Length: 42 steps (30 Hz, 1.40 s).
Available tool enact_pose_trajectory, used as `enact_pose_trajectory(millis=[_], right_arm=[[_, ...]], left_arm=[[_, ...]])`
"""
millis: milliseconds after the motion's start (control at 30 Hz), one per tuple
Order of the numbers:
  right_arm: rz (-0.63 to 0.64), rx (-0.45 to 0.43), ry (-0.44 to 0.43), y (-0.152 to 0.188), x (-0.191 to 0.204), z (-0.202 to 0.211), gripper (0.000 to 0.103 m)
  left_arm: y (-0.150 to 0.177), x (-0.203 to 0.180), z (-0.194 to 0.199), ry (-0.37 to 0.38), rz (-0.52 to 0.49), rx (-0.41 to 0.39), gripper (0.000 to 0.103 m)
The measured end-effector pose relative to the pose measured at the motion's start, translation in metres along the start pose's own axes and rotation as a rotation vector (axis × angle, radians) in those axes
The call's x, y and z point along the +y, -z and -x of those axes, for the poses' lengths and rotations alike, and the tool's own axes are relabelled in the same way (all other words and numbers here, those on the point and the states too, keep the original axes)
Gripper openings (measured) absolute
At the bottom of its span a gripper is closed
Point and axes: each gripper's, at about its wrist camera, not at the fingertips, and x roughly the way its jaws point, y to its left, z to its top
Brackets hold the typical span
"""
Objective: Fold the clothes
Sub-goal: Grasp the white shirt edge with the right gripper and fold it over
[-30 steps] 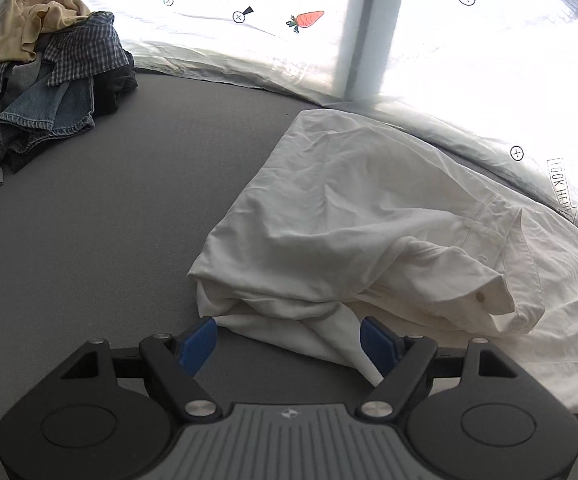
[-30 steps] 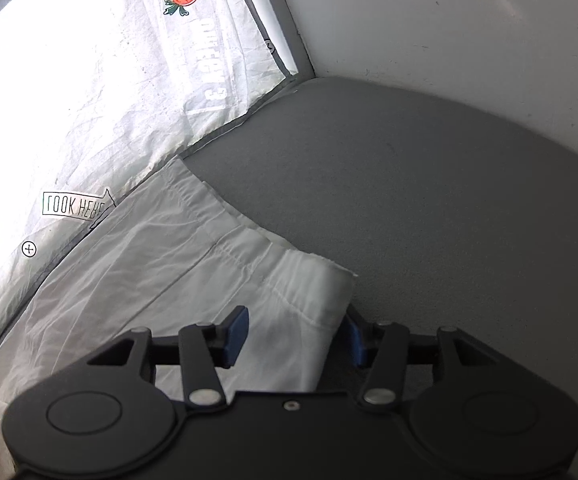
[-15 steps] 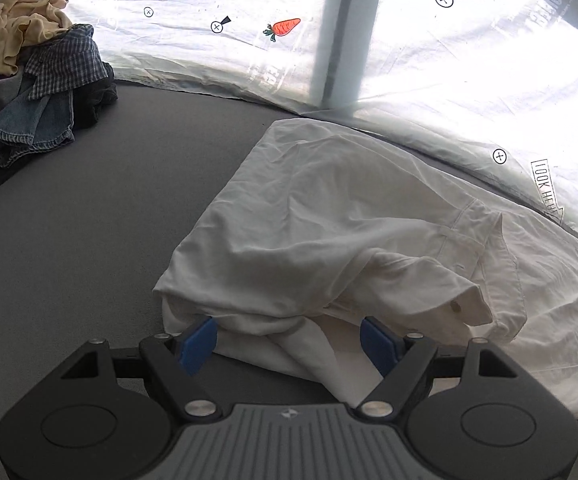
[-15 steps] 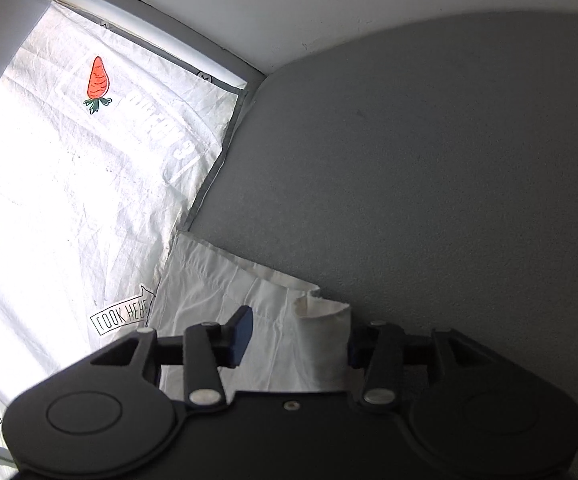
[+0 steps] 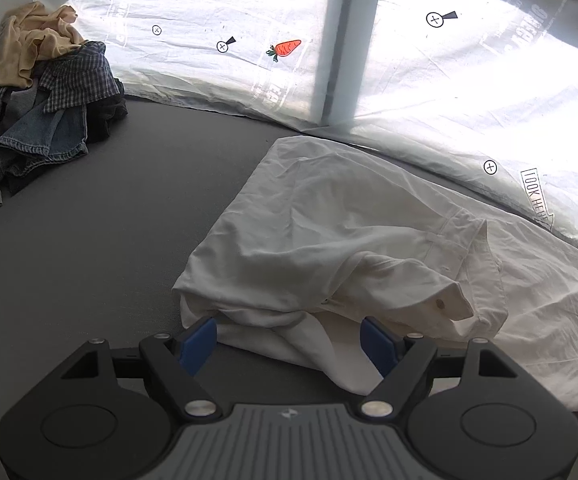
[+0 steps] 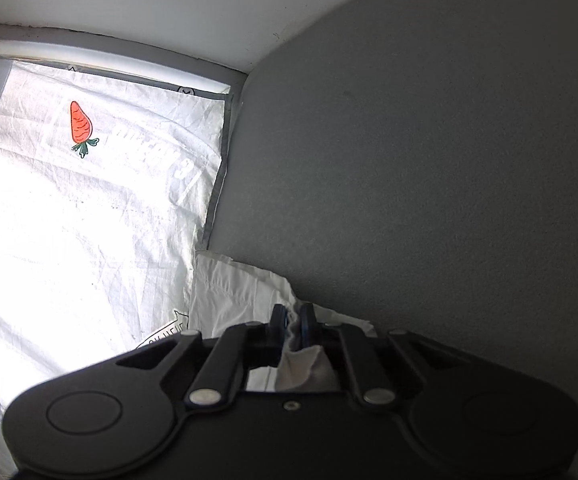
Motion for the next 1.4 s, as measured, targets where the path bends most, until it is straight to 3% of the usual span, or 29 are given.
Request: enact_pose_trajectory(millis=[400, 533, 767, 1033, 1267, 1400], right_arm=[[-0.036, 0.085, -0.227, 0.046, 0.047, 0.010, 0.008], [-0.046, 0.112, -0.290, 0.074, 0.061, 0.015, 0.008], [-0.205, 0.089, -0.387, 0.115, 0.057, 0.019, 0.008], [-0.273, 0.060, -0.438, 0.154, 0.045, 0.034, 0.008], [-0.191, 0.090, -0.413, 0.183, 0.058, 0.041, 0.008], [-0.126, 0.160, -0.381, 0.202, 0.065, 0.039, 0.008]], left_arm=[[-0.015, 0.027, -0.006, 0.036, 0.065, 0.002, 0.080], [-0.021, 0.036, -0.010, 0.054, 0.042, 0.027, 0.080], [-0.044, 0.053, -0.016, 0.076, -0.040, 0.047, 0.080], [-0.075, 0.080, -0.043, 0.131, -0.044, 0.063, 0.080], [-0.096, 0.074, -0.078, 0.185, -0.058, 0.079, 0.080], [-0.097, 0.072, -0.089, 0.201, -0.045, 0.096, 0.080]])
